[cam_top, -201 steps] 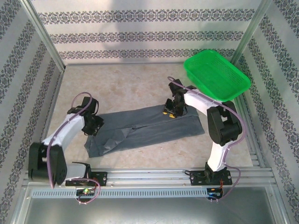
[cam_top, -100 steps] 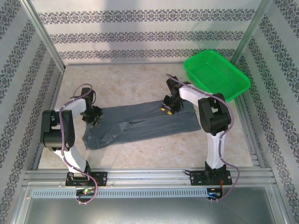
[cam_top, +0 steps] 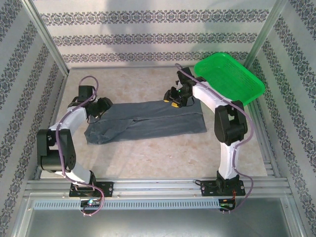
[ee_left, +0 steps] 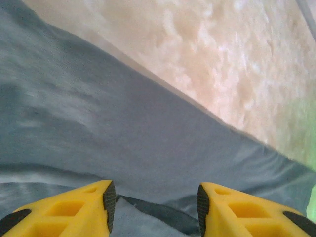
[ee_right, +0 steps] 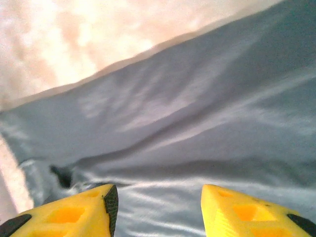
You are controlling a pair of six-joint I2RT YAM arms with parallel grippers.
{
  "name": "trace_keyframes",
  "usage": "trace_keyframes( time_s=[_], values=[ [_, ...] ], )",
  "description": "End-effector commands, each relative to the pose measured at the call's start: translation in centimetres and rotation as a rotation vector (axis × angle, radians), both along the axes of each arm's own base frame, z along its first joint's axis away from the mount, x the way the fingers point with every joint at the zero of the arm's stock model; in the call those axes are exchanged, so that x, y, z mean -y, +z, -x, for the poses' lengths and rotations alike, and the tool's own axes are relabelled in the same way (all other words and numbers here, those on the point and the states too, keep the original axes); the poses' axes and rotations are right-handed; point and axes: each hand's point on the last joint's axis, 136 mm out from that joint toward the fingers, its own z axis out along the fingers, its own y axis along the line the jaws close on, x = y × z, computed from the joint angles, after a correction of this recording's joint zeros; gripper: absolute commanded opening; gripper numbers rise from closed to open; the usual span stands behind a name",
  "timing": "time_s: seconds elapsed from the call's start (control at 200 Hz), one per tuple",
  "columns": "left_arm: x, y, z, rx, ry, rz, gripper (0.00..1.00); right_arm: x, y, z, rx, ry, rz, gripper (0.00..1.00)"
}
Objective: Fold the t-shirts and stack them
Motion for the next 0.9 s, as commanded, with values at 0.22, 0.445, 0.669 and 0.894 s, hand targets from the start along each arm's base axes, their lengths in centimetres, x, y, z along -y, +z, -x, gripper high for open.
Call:
trace_keyframes(
  time_s=[0.22,0.445,0.669,0.894],
  values=[
    [3.8,-4.9,0.2,-0.029,-0.242,-0.097,0.47,-2.2,3.5,5.3,0.039,0.07,-0.115,0.51],
    [4.6,-6.1,2.1,-0.076,-0.262,-0.162,0.46,-1.5,4.0,6.5,0.044,0.059,-0.112,0.51],
    [4.8,-6.5,3.4,-0.108,-0.279,-0.23,0.45,-1.8,4.4,6.5,0.049,0.061,-0.129,0.5],
    [3.3,-4.9,3.6,-0.09,-0.234,-0.35,0.52,-2.1,4.4,6.6,0.047,0.071,-0.138,0.51]
  ],
)
